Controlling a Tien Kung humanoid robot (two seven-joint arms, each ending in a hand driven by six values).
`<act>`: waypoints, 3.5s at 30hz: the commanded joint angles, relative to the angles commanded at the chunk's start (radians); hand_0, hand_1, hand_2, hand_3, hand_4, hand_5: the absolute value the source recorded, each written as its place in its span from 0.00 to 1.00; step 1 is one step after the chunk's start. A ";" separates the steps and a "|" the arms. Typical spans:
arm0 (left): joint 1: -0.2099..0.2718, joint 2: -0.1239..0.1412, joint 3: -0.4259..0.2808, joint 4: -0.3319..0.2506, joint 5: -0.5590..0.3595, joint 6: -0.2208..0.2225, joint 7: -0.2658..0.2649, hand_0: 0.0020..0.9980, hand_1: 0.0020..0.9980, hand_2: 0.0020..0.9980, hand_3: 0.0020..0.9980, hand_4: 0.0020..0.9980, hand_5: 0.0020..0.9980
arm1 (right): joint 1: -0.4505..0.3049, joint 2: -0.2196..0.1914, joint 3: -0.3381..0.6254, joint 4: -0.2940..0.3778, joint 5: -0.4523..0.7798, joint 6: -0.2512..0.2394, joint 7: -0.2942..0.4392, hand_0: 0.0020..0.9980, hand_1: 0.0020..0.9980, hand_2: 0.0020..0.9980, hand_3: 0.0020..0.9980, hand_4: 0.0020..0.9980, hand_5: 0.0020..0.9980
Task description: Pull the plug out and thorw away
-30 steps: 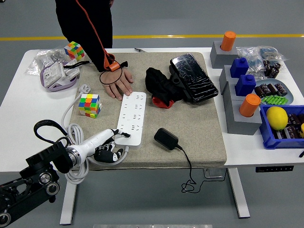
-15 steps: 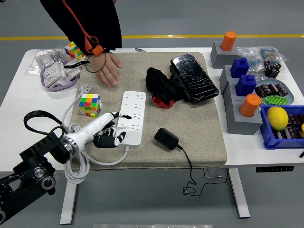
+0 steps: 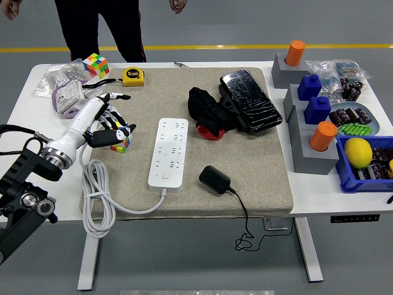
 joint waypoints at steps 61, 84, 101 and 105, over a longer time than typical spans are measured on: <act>0.054 -0.051 -0.221 0.050 0.034 -0.061 0.037 0.77 0.84 0.83 0.88 0.96 0.55 | -0.001 0.006 0.003 0.004 -0.001 0.001 0.001 0.68 0.72 0.74 0.70 1.00 0.49; 0.053 -0.054 -0.219 0.049 0.034 -0.065 0.040 0.77 0.84 0.83 0.87 0.96 0.55 | -0.002 0.007 0.008 0.000 -0.003 0.001 0.001 0.68 0.72 0.74 0.70 1.00 0.49; 0.066 -0.056 -0.228 0.044 0.035 -0.067 0.040 0.76 0.84 0.83 0.87 0.96 0.54 | 0.000 0.004 -0.007 0.000 0.001 0.000 -0.001 0.68 0.72 0.74 0.70 1.00 0.49; 0.066 -0.055 -0.227 0.045 0.035 -0.067 0.040 0.76 0.84 0.83 0.87 0.96 0.54 | 0.004 0.003 -0.013 0.002 0.007 -0.002 0.000 0.68 0.72 0.74 0.70 1.00 0.49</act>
